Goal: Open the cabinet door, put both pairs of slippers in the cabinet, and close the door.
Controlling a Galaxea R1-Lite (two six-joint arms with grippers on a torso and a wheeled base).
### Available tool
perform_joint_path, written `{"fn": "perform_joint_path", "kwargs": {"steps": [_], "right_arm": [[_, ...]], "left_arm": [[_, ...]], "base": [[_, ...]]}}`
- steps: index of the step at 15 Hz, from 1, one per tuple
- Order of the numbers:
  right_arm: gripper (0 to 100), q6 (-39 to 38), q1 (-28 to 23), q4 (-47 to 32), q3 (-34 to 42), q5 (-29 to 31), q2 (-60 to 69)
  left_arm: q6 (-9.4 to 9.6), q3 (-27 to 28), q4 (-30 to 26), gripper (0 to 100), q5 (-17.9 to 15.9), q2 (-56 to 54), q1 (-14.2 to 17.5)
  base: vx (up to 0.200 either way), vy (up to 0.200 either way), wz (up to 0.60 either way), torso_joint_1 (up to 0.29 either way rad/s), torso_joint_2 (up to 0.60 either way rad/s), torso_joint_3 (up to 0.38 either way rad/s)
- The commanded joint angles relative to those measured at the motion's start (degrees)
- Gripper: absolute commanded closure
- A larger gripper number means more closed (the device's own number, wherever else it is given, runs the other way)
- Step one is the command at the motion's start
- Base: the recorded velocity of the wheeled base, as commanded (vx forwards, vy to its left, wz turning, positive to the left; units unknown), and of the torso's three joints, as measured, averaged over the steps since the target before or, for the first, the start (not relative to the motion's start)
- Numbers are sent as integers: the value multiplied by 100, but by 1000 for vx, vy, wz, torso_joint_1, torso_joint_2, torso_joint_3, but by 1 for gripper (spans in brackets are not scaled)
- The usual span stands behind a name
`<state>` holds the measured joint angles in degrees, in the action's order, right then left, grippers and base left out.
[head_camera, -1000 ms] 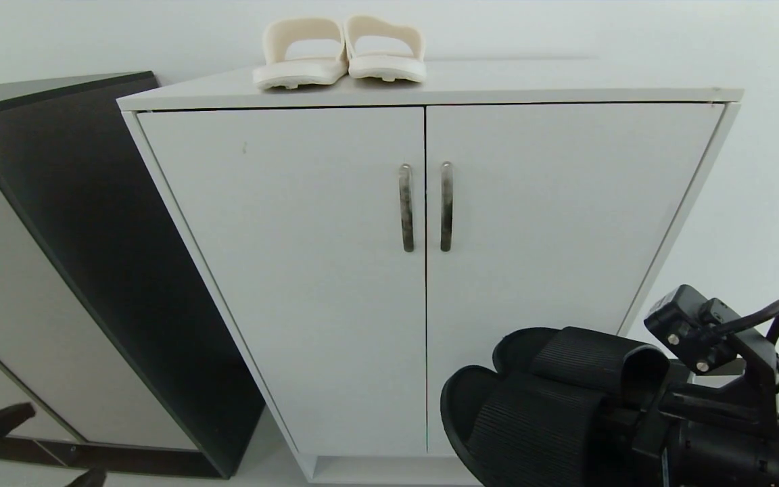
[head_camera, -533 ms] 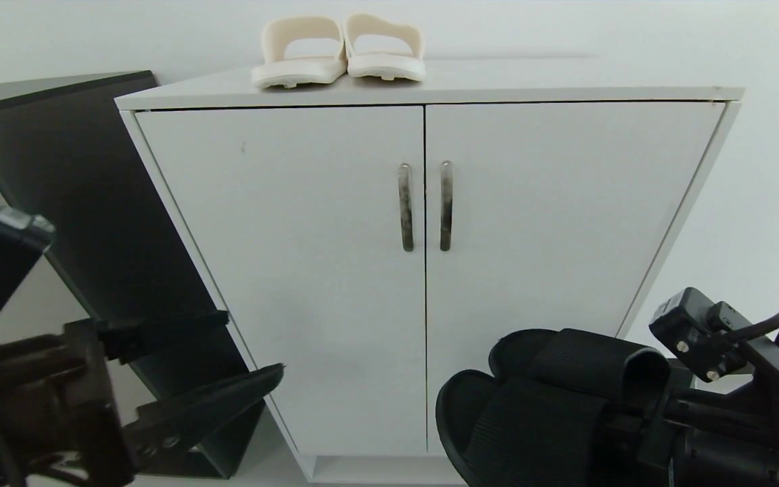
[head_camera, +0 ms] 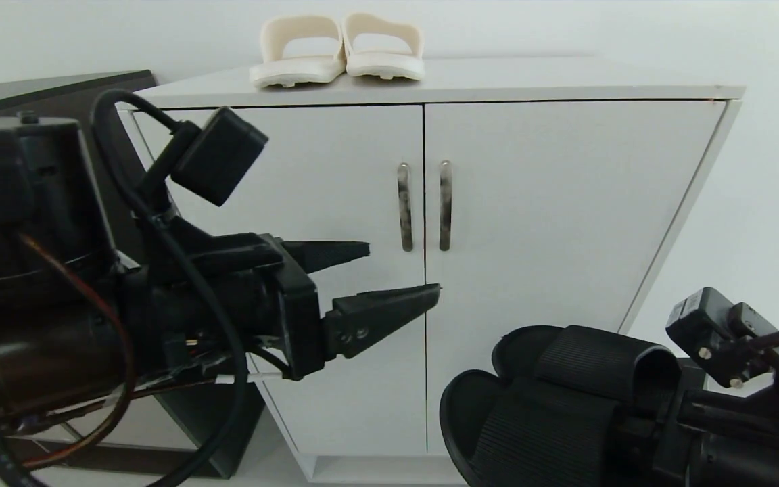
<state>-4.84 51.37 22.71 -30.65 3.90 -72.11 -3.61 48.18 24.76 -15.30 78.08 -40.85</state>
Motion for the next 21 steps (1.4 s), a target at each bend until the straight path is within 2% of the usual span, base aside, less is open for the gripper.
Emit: {"fn": "perform_joint_path", "kwargs": {"steps": [1,3,5,6,8,10,13,16,17,21], "right_arm": [[100,1,4,5,24,-3,-40],[100,1,4,5,24,-12,-84],[100,1,4,5,32,-12,-84],[100,1,4,5,50,-12,-93],[100,1,4,23,50,-12,-154],[100,1,4,14,50,-3,-172],[100,1,4,23,59,-3,-198],[100,1,4,14,59,5,-198],[100,1,4,14,59,-3,-198],[100,1,4,14,59,5,-198]], "left_arm": [[-8,306,-15,0,-184,462,-11],[-342,675,-15,0,-588,735,-11],[-791,1053,-15,0,-1133,1034,42],[-922,1176,-6,0,-1291,1192,130],[-940,1256,126,0,-1265,1324,139],[-870,1326,249,0,-1045,1420,68],[-861,1563,249,0,-931,1456,60],[-834,1660,249,0,-746,1526,130],[-817,1695,249,0,-746,1535,262],[-817,1915,249,0,-720,1790,438]], "base": [[0,0,0,0,0,0],[0,0,0,0,0,0],[0,0,0,0,0,0],[0,0,0,0,0,0],[0,0,0,0,0,0],[0,0,0,0,0,0],[0,0,0,0,0,0],[0,0,0,0,0,0],[0,0,0,0,0,0],[0,0,0,0,0,0]]}}
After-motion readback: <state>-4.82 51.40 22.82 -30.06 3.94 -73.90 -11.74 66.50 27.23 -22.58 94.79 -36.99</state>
